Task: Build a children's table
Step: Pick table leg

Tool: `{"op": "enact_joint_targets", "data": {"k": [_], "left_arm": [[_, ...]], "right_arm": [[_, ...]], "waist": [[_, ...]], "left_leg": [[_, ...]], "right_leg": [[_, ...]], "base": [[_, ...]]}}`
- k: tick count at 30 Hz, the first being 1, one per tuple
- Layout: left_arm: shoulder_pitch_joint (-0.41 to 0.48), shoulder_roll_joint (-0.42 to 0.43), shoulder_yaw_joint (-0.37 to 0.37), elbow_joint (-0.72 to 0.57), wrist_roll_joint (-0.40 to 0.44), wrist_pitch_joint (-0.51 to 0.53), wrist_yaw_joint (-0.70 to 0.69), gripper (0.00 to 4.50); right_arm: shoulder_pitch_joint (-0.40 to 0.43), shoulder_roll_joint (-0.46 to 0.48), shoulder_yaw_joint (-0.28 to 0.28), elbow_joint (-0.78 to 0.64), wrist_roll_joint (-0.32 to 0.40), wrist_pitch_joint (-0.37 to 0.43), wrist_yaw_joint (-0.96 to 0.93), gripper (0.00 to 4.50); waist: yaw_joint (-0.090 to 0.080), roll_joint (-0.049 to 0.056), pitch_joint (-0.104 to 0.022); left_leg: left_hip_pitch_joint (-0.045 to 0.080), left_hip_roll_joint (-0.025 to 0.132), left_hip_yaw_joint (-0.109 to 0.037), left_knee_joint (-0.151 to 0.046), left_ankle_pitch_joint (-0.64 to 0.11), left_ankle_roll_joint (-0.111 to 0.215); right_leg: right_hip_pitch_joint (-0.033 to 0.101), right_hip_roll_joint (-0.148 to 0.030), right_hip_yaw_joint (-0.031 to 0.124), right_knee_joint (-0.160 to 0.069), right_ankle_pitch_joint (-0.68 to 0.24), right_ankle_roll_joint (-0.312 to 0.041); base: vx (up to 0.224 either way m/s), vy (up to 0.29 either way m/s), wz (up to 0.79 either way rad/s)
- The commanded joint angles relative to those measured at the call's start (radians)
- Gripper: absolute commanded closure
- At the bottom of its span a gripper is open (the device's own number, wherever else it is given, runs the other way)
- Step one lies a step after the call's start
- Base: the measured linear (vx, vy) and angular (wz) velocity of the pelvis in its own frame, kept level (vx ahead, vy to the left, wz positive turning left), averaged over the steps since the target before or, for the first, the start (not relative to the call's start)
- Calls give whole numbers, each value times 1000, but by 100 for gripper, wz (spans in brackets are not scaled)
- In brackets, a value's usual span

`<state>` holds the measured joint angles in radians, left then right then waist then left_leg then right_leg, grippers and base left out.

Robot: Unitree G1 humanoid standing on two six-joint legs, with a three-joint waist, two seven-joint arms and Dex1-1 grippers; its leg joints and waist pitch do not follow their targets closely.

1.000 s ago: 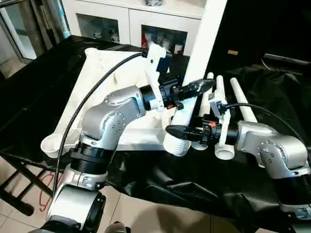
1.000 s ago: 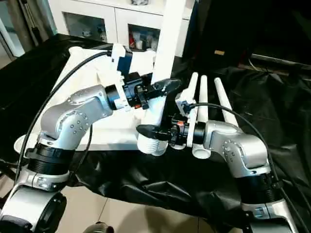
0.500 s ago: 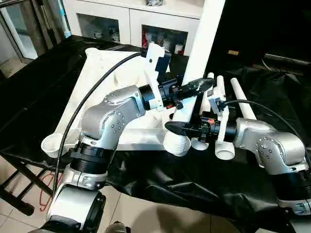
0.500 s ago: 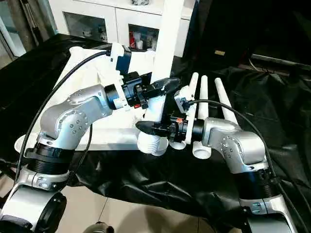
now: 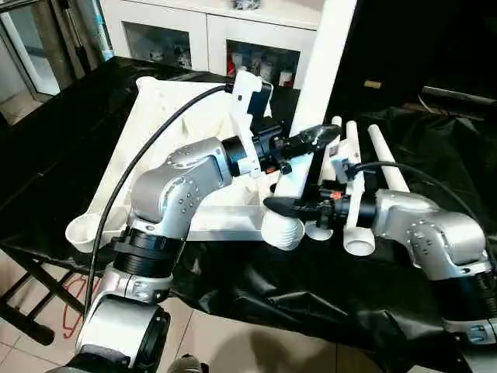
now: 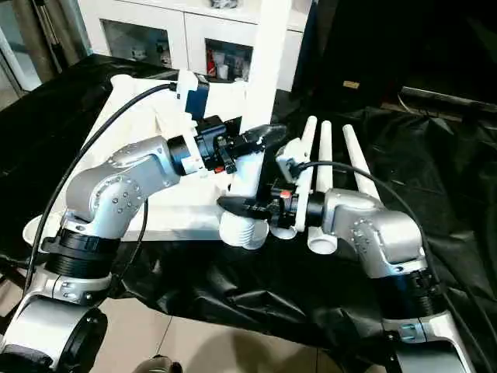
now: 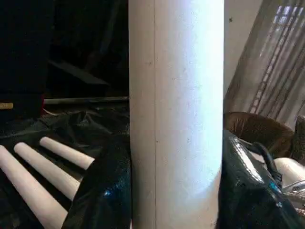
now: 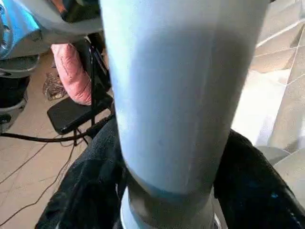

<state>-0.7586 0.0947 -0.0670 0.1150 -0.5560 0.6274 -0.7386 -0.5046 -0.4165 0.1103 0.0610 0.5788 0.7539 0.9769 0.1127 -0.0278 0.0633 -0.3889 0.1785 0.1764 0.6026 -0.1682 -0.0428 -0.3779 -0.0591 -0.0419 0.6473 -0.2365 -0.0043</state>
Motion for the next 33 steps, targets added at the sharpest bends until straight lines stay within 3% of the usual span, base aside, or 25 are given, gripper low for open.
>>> {"op": "enact_joint_targets", "data": {"k": [1,7,9,13,15,24,26,28,33], "left_arm": [[-38,-3,7,0,-7,-9,-6,266],[-36,-3,6,-5,-11,-5,-10,266],[-36,-3,6,-6,-11,-3,-12,266],[-35,-7,10,-9,-20,9,-15,266],[-34,-8,11,-10,-23,14,-16,266],[-34,-10,16,-6,-9,13,6,266],[-31,-12,15,-7,-7,14,13,210],[-27,-20,27,-4,-22,21,19,196],[-16,-29,63,-8,-26,-35,29,166]], "right_arm": [[-12,-3,-2,4,-11,0,-3,156],[-10,-3,-3,-2,-1,7,1,151],[-9,-3,-5,-3,3,10,2,179],[-9,0,-11,-1,9,15,7,192],[-9,1,-11,0,11,16,8,227],[-3,4,-13,1,14,17,6,257],[-1,6,-16,2,13,14,2,259],[2,12,-20,8,10,5,-4,259],[11,39,-40,8,10,-22,-32,259]], "waist": [[0,1,-80],[0,1,-80],[0,2,-79],[0,2,-80],[1,2,-80],[0,0,-79],[0,1,-79],[0,8,-80],[0,4,-81]], "left_leg": [[22,48,-15,-54,-67,30],[22,48,-16,-54,-66,32],[22,49,-16,-55,-70,30],[22,49,-16,-54,-66,29],[22,49,-16,-54,-68,31],[22,48,-16,-54,-67,34],[22,49,-16,-54,-67,32],[22,49,-17,-54,-70,29],[22,49,-18,-54,-71,26]], "right_leg": [[55,-79,43,-67,107,-262],[55,-79,43,-67,110,-261],[54,-80,43,-68,100,-260],[55,-79,43,-67,111,-262],[54,-80,43,-67,114,-265],[54,-80,43,-67,108,-266],[54,-79,43,-67,108,-263],[54,-79,43,-67,114,-264],[55,-79,42,-67,124,-268]], "base": [[0,0,0],[0,0,0],[0,0,0],[0,0,0],[0,0,0],[0,0,0],[0,0,0],[0,0,0],[0,0,0]]}}
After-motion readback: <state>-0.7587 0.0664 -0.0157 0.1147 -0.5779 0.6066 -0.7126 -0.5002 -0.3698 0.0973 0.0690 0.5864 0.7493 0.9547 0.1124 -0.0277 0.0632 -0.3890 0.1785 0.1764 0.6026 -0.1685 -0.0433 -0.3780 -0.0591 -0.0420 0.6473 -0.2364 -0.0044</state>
